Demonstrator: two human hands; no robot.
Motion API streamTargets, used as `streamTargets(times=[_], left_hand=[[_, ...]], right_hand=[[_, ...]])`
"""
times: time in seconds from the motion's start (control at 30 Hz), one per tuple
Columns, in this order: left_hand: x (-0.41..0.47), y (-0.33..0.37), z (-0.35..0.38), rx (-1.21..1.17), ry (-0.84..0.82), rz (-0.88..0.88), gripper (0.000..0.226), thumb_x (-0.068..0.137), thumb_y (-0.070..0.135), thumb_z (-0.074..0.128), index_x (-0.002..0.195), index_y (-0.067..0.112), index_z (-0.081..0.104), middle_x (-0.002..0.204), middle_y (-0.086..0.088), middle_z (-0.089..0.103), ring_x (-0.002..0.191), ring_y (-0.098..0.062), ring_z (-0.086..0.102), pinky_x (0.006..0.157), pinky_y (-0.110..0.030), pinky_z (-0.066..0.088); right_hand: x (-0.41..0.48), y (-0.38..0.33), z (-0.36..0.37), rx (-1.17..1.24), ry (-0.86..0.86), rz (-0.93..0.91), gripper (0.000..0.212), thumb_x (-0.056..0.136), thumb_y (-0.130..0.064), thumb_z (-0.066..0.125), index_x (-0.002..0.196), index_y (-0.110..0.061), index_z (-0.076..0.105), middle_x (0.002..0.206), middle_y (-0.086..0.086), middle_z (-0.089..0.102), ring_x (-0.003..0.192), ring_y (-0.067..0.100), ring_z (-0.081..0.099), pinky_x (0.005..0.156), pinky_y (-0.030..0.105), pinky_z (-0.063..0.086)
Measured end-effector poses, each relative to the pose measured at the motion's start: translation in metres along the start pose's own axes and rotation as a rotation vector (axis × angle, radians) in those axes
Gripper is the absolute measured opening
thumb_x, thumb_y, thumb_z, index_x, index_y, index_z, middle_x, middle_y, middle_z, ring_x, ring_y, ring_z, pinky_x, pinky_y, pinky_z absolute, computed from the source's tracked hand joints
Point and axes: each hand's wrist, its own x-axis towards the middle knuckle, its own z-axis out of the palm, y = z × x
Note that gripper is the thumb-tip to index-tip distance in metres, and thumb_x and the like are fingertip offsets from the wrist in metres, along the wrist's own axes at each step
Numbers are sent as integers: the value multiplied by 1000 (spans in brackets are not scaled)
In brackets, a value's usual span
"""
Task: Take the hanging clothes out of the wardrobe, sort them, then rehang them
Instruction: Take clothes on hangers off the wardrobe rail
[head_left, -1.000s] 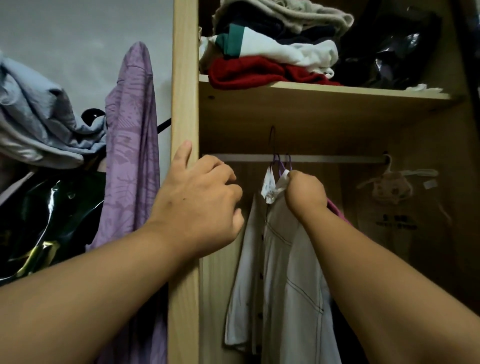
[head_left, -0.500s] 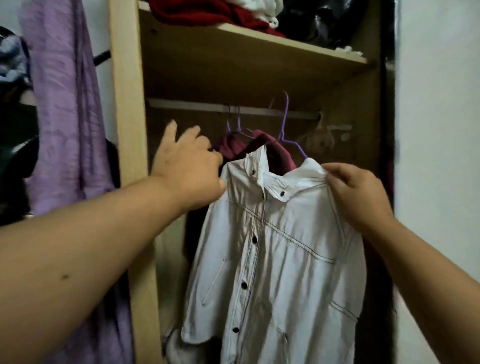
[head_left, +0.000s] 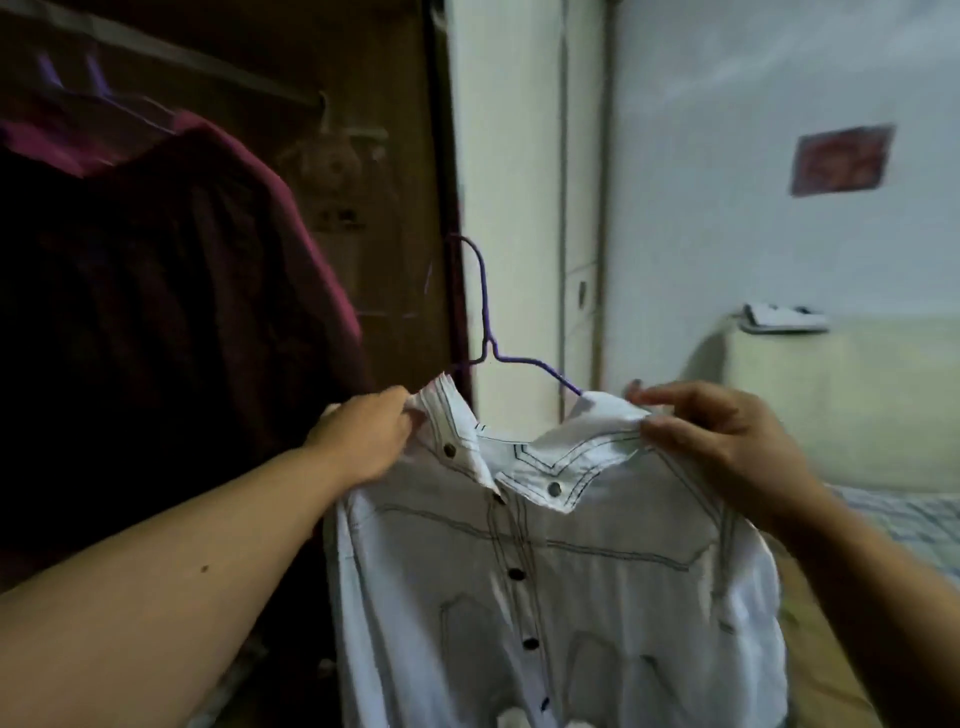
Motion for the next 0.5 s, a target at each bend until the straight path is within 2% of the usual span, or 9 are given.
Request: streamTargets(times=[0.07, 0.1, 0.17, 0.23, 0.3, 0.33, 0.4, 0.47, 0.5], left_hand=[[-11, 12, 26, -122, -68, 102, 17, 97, 26, 39, 98, 15, 52, 112, -15, 63, 104, -32, 58, 87, -40, 45], [-17, 19, 39, -166, -105, 143, 18, 97, 24, 39, 99, 14, 53, 111, -15, 64, 104, -32, 58, 87, -41, 46], [-32, 32, 60, -215, -167, 231, 19, 95, 24, 37, 93, 14, 53, 105, -16, 64, 100, -33, 58, 85, -41, 46], [-51, 50, 75, -250, -205, 326, 20, 91, 26, 36, 76, 16, 44, 98, -19, 62, 94, -35, 58, 78, -39, 46], [-67, 67, 87, -273, -200, 399, 28, 93, 20, 41, 67, 18, 32, 97, -23, 61, 93, -36, 58, 70, -36, 39], [-76, 78, 93, -279, -202, 441, 31, 94, 19, 44, 66, 20, 31, 98, -23, 61, 93, -36, 58, 69, -36, 36], [-92, 98, 101, -286, -218, 535, 27, 94, 24, 47, 68, 23, 38, 100, -20, 63, 93, -34, 58, 72, -37, 40], [-107, 120, 107, -291, -243, 629, 21, 95, 33, 46, 78, 22, 49, 100, -16, 64, 93, -33, 58, 74, -38, 44], [-117, 135, 111, -299, -259, 685, 22, 95, 38, 44, 82, 22, 51, 100, -15, 64, 92, -33, 58, 73, -38, 43]], right_hand=[[-40, 9, -10, -127, 42, 116, 16, 76, -21, 76, 91, -25, 71, 51, -6, 45, 48, 2, 41, 48, 11, 30], [-62, 12, -15, -216, 61, 166, 18, 75, -28, 74, 93, -27, 71, 51, -6, 45, 48, 4, 42, 48, 13, 31], [-105, 13, -21, -391, 72, 257, 17, 75, -39, 71, 92, -36, 70, 59, -9, 59, 56, 0, 53, 55, 12, 37], [-151, 10, -24, -528, 58, 345, 11, 81, -40, 68, 91, -38, 71, 69, -12, 66, 66, -6, 58, 62, 12, 41], [-194, 6, -26, -641, 61, 422, 13, 84, -42, 64, 91, -33, 72, 70, -8, 67, 68, 4, 61, 67, 24, 47], [-217, 2, -27, -689, 71, 459, 14, 85, -42, 63, 91, -32, 71, 71, -7, 67, 70, 10, 62, 68, 31, 48], [-257, -7, -31, -731, 60, 548, 15, 86, -44, 61, 89, -33, 70, 71, -7, 65, 71, 14, 62, 66, 32, 47], [-294, -15, -38, -744, 35, 658, 18, 87, -45, 59, 76, -33, 67, 63, -7, 59, 67, 14, 57, 62, 30, 43], [-313, -20, -43, -779, 27, 710, 27, 88, -46, 57, 66, -31, 60, 56, -6, 52, 63, 15, 52, 58, 30, 38]])
